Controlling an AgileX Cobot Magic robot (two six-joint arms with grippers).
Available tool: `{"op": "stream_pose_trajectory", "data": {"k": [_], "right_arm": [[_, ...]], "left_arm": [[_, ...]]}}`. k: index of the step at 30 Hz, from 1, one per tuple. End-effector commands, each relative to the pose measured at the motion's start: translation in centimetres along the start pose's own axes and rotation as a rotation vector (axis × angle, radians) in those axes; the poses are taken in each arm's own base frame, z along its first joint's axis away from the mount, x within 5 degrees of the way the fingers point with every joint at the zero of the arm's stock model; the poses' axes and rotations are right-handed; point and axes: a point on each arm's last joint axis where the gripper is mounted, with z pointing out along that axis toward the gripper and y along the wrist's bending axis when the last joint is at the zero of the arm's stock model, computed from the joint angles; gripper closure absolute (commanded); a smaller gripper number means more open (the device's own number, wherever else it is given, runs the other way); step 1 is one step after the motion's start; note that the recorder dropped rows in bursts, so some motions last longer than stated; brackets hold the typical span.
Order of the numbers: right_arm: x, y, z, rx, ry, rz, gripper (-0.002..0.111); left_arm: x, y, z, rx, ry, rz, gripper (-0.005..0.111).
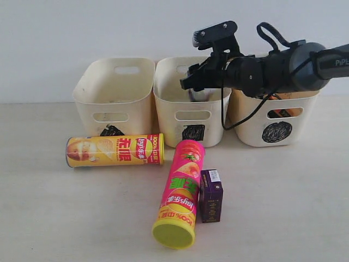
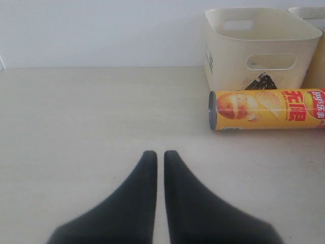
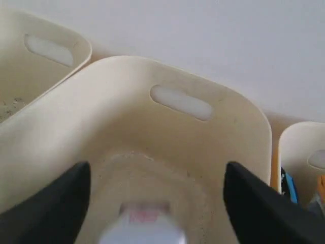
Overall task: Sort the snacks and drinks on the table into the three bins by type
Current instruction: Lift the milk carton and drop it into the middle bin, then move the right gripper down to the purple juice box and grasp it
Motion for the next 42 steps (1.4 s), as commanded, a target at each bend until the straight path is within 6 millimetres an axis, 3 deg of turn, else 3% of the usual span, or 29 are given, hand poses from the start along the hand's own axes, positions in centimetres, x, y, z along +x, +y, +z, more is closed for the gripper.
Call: {"op": "stream_pose_trajectory", "data": {"k": [1,5,9,14,18,19,30,35,42], "right_arm": [[-1.1,-0.4,-0.3,0.011,-0.041,-0.002,0.030],[-3.1,-0.6,-2.2,-0.007,0.006,-0.001,0.030],[-5.6,-0.7,-5.9,-0.054,0.138,-0.053,0.034],[-7.5,-0.9,-9.7,-0.091,0.246,-0.061,0.070],[-8.5,-0.9,-12.5,-0.119,0.333,-0.067,0.105],[-8.7,-0.9,-13.4,-0.129,0.366,-0.069,0.108],[-6.4,-0.6,-17.1,-0.168,0.534,-0.072,0.108],[-5.0,0.1,-17.8,-0.201,0.616,-0.095,0.108],[-4.5,2.1,-18.2,-0.257,0.663,-0.142,0.108]], "left_arm": [[-0.3,0.0,-0.1,0.002,-0.021,-0.015,0.102],[-0.3,0.0,-0.1,0.002,-0.021,-0.015,0.102],[-0.3,0.0,-0.1,0.002,-0.021,-0.015,0.102],[-0.3,0.0,-0.1,0.002,-0.021,-0.015,0.102],[-0.3,0.0,-0.1,0.002,-0.021,-0.015,0.102],[-0.3,0.0,-0.1,0.002,-0.021,-0.015,0.102],[-0.3,0.0,-0.1,0.002,-0.021,-0.015,0.102],[-0.3,0.0,-0.1,0.002,-0.021,-0.015,0.102],[-0.3,0.0,-0.1,0.002,-0.021,-0.015,0.102]]}}
